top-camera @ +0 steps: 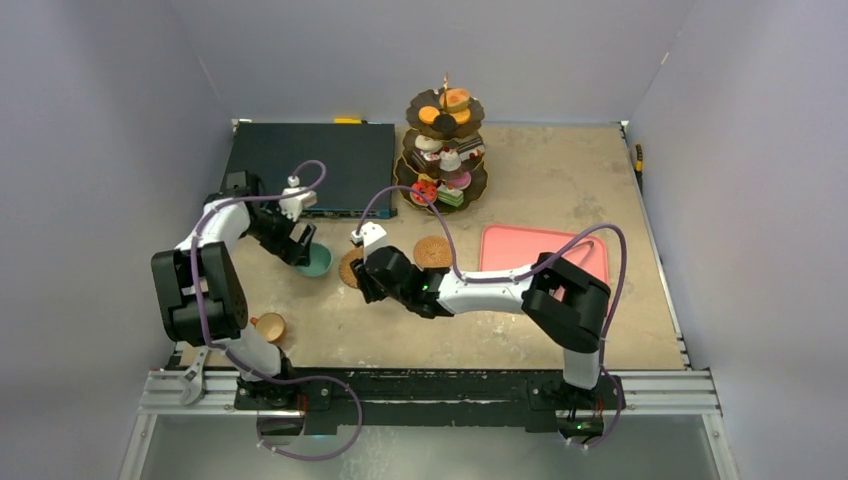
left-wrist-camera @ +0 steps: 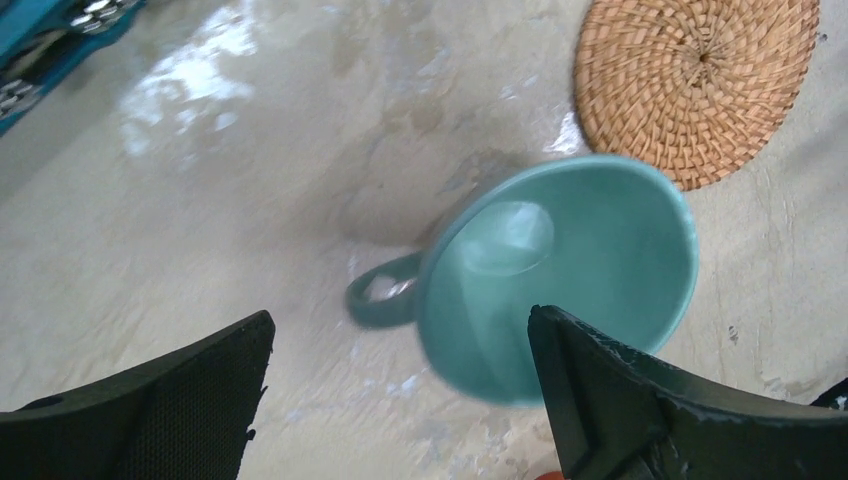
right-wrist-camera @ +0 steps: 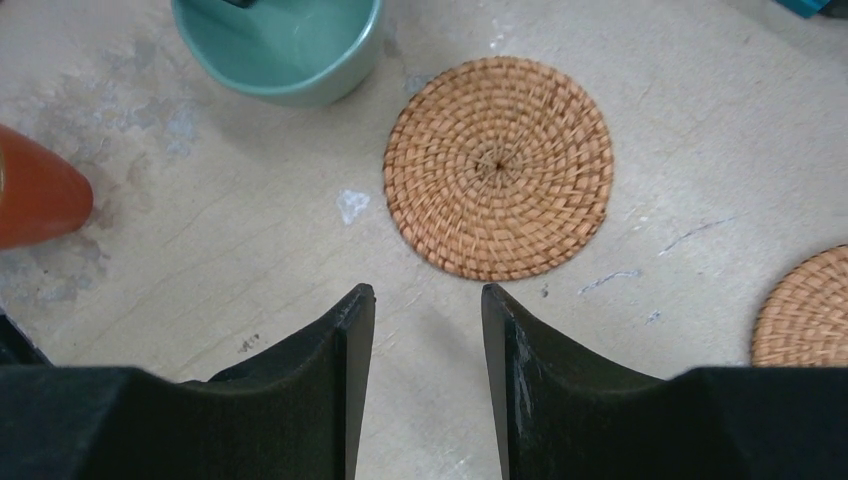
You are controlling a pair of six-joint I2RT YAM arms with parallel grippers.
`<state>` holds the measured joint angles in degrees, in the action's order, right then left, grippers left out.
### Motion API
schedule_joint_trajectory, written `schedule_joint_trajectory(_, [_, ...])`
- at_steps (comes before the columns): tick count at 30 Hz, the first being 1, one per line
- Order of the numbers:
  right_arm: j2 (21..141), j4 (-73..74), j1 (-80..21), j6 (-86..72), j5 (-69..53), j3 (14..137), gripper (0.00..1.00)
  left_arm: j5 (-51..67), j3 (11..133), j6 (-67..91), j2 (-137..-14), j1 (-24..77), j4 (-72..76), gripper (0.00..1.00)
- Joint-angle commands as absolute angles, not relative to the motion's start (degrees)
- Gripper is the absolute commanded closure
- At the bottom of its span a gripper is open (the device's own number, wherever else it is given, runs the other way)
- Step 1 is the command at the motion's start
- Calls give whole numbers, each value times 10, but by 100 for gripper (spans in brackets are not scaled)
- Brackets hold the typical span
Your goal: Serve the afternoon tea
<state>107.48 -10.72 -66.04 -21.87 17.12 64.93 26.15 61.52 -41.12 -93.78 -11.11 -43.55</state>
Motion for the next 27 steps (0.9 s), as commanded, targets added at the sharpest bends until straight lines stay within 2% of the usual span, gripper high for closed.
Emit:
schedule_joint_trajectory(1, [1047, -52, -645, -215, 192, 693, 53, 300, 678, -456, -900, -172, -507, 1])
schedule_joint_trajectory(6, [1061, -21, -644, -222, 193, 720, 54, 337, 727, -628, -896, -262, -652, 1])
schedule_joint_trajectory(11, [1073, -2, -644, -228, 198, 744, 54, 317, 710, -762, -874, -289, -773, 5])
schedule_joint_trajectory(18, [1090, 38, -644, -226, 211, 778, 54, 297, 600, -827, -762, -289, -782, 4])
schedule_joint_trajectory(27, [1108, 65, -644, -232, 234, 822, 54, 241, 551, -848, -806, -289, -749, 16])
